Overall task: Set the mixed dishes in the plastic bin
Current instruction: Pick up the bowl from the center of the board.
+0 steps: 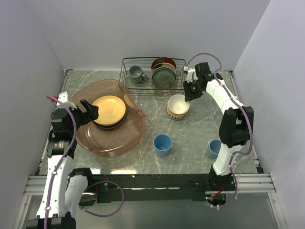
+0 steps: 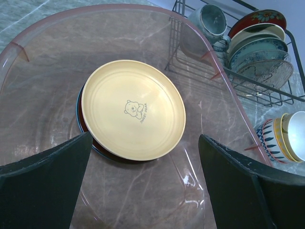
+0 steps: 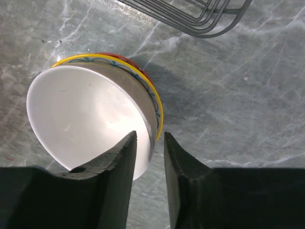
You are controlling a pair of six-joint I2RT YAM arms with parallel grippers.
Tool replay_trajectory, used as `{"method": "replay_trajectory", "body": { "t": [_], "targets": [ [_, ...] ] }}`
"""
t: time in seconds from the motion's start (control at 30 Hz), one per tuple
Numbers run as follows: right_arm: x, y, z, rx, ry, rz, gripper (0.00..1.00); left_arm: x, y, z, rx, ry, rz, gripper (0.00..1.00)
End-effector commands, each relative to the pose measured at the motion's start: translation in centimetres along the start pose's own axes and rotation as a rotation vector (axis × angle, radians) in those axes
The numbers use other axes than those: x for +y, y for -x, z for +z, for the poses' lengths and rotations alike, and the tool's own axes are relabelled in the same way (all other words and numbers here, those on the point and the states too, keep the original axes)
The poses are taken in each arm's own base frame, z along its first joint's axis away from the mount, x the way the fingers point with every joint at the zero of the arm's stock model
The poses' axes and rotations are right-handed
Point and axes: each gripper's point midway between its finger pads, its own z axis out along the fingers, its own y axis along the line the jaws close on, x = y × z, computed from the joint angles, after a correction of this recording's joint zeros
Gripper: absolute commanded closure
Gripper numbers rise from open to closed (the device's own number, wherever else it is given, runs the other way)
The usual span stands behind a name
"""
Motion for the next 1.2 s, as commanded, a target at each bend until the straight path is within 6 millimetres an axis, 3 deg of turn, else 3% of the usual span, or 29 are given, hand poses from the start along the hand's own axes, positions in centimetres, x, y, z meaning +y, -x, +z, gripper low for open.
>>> {"method": "replay_trajectory", "body": {
  "t": [0.0, 0.23, 0.3, 0.4, 0.7, 0.97, 1.17],
  "targets": [
    [0.5, -0.6, 0.8, 0.024, 0.012, 0.016, 0.68, -0.4, 1.0, -0.1, -0.039, -0.013, 0.023, 0.01],
    [1.0, -1.3, 1.5, 0.047, 0.036, 0.014, 0.76, -0.3, 1.0, -0.1, -0.036, -0.012, 0.025, 0.01],
    [1.1, -1.2, 1.3, 0.042, 0.04, 0.01, 0.89, -0.3, 1.1, -0.1, -0.04, -0.011, 0.025, 0.01],
    [1.2, -0.6, 0.2, -0.003, 0.03, -0.01, 1.0, -0.4, 1.0, -0.2, -0.037, -0.014, 0.023, 0.01],
    [1.5, 1.9, -5.5, -0.183, -0.01, -0.06, 1.0, -0.8, 1.0, -0.2, -0.036, -0.038, 0.025, 0.01],
    [1.6, 0.1, -8.2, -0.267, 0.058, -0.074, 1.0, -2.5, 0.9, -0.6, -0.03, -0.135, 0.03, 0.01],
    [3.1, -0.4, -10.4, -0.353, 0.151, -0.102, 1.0, -4.4, 0.0, -0.8, 0.012, -0.245, 0.006, 0.01]
  ]
}}
